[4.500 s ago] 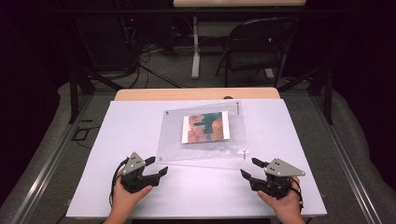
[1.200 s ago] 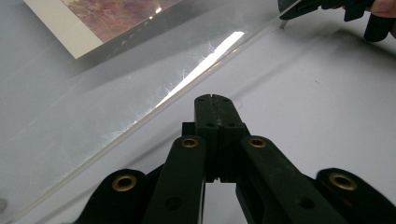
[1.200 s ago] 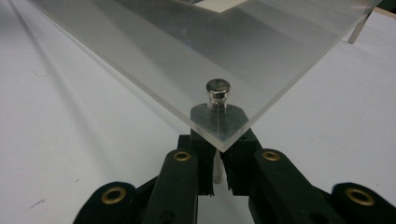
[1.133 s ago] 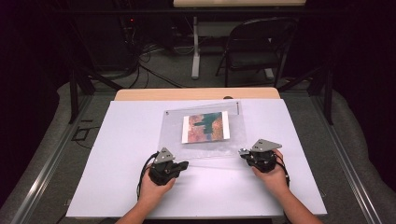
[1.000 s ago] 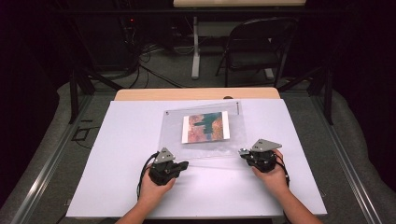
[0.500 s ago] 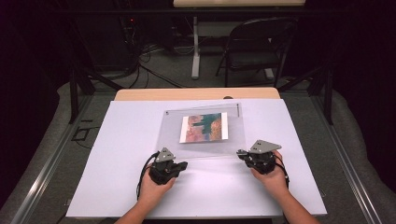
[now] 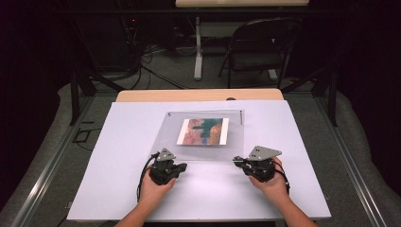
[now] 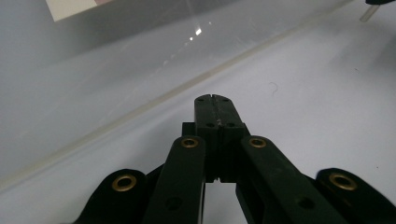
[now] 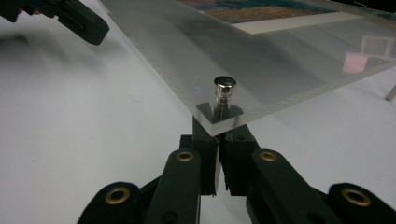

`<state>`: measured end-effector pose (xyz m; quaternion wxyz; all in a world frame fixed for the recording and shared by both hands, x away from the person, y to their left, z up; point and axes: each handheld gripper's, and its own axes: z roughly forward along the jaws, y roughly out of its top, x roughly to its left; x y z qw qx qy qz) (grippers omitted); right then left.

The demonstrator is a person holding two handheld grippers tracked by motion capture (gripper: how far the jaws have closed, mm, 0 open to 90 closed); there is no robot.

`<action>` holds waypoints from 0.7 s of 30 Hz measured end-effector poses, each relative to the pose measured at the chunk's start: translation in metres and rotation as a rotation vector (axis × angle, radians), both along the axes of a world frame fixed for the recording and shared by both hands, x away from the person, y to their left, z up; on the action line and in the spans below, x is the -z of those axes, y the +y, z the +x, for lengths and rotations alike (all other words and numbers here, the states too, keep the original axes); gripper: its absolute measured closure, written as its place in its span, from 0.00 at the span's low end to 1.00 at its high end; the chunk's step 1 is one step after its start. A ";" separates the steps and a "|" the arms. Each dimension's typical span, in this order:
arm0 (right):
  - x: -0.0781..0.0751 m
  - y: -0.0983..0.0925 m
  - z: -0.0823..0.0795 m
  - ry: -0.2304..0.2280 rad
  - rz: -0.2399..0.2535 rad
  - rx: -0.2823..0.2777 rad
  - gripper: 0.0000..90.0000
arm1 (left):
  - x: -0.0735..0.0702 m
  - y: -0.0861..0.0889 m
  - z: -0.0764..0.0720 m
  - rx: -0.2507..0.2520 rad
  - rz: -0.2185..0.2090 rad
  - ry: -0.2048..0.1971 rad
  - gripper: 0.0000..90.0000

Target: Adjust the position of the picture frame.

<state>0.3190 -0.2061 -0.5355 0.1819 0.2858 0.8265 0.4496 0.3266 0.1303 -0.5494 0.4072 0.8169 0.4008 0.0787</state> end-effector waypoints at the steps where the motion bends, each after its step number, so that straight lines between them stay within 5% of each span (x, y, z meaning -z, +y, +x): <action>1: -0.001 0.001 -0.001 0.001 -0.002 -0.003 0.95 | -0.001 0.001 0.001 -0.003 -0.002 0.003 1.00; 21: -0.006 0.032 -0.020 0.015 0.021 -0.099 0.94 | -0.006 0.021 0.017 -0.072 -0.028 0.051 1.00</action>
